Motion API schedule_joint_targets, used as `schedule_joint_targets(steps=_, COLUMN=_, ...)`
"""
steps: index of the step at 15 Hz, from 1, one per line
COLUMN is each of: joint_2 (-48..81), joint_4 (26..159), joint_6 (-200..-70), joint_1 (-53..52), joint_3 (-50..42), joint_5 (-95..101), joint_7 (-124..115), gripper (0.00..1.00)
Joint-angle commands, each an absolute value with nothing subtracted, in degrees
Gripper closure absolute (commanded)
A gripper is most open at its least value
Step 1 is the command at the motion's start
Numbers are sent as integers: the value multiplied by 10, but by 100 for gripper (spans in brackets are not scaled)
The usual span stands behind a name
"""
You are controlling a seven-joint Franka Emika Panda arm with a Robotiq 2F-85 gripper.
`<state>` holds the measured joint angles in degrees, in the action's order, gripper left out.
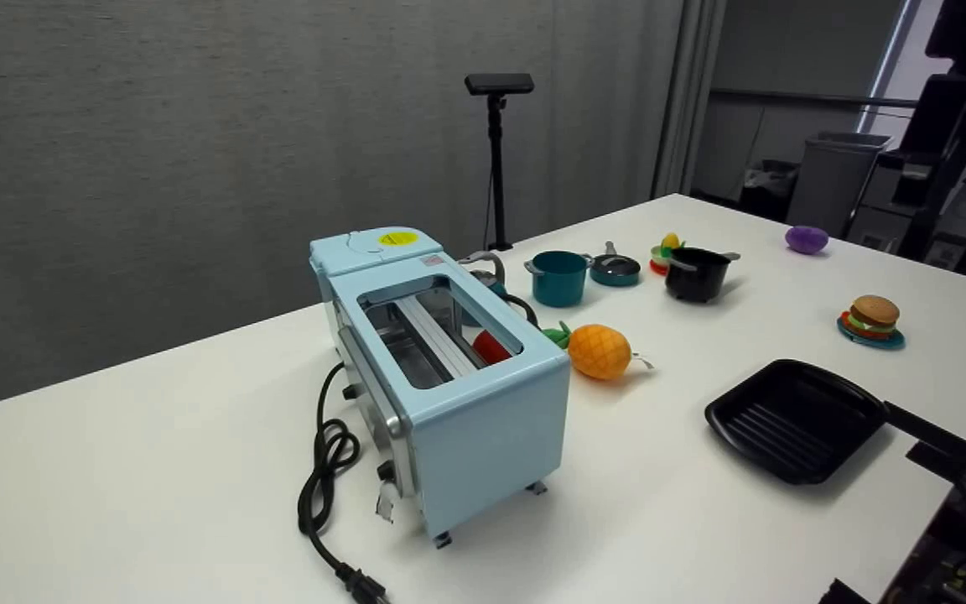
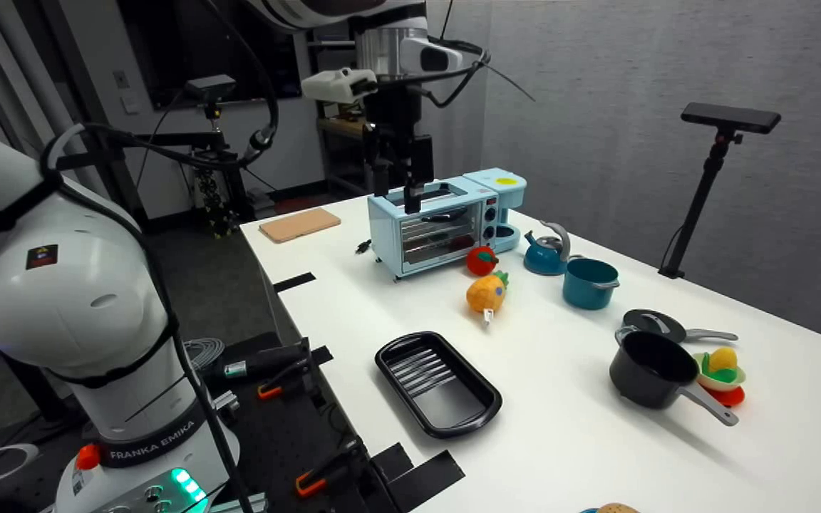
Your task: Move the pineapple plushie to the right
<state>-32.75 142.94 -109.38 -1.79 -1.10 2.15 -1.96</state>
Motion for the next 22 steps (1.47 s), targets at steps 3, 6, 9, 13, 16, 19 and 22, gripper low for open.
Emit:
schedule_joint_targets(steps=3, joint_2=-327, joint_4=1428, joint_6=-1093, joint_1=-11, joint_3=-5, joint_5=18, joint_7=-16, gripper=0)
schedule_joint_targets(steps=6, joint_2=-327, joint_4=1428, joint_6=-1093, joint_1=-11, joint_3=-5, joint_5=18, joint_7=-16, gripper=0)
schedule_joint_targets(steps=9, joint_2=-327, joint_4=1428, joint_6=-1093, joint_1=-11, joint_3=-5, joint_5=18, joint_7=-16, gripper=0)
schedule_joint_targets(steps=13, joint_2=-327, joint_4=1428, joint_6=-1093, joint_1=-11, joint_3=-5, joint_5=18, joint_7=-16, gripper=0)
schedule_joint_targets(steps=16, joint_2=-327, joint_4=1428, joint_6=-1093, joint_1=-11, joint_3=-5, joint_5=18, joint_7=-16, gripper=0)
schedule_joint_targets(steps=19, joint_2=-327, joint_4=1428, joint_6=-1093, joint_1=-11, joint_3=-5, joint_5=18, joint_7=-16, gripper=0)
schedule_joint_targets(steps=22, joint_2=-324, joint_4=1432, joint_6=-1103, joint_1=-11, joint_3=-4, joint_5=21, joint_7=-15, gripper=0)
